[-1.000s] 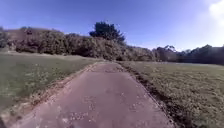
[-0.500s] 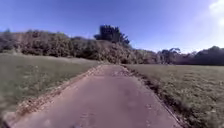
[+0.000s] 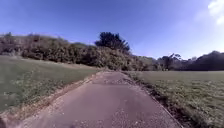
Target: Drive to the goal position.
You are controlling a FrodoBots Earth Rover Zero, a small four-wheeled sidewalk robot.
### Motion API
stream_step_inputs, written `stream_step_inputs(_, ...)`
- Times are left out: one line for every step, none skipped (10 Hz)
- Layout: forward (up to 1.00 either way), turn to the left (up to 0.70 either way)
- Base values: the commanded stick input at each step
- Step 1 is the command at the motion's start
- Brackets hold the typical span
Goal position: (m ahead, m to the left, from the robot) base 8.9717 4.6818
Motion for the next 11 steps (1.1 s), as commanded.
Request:
stream_step_inputs(0.85,0.0)
stream_step_inputs(0.85,0.0)
stream_step_inputs(0.85,0.0)
stream_step_inputs(0.85,0.0)
stream_step_inputs(0.85,0.0)
stream_step_inputs(0.85,0.0)
stream_step_inputs(0.85,0.0)
stream_step_inputs(0.85,0.0)
stream_step_inputs(0.85,0.0)
stream_step_inputs(0.85,0.0)
stream_step_inputs(0.85,0.0)
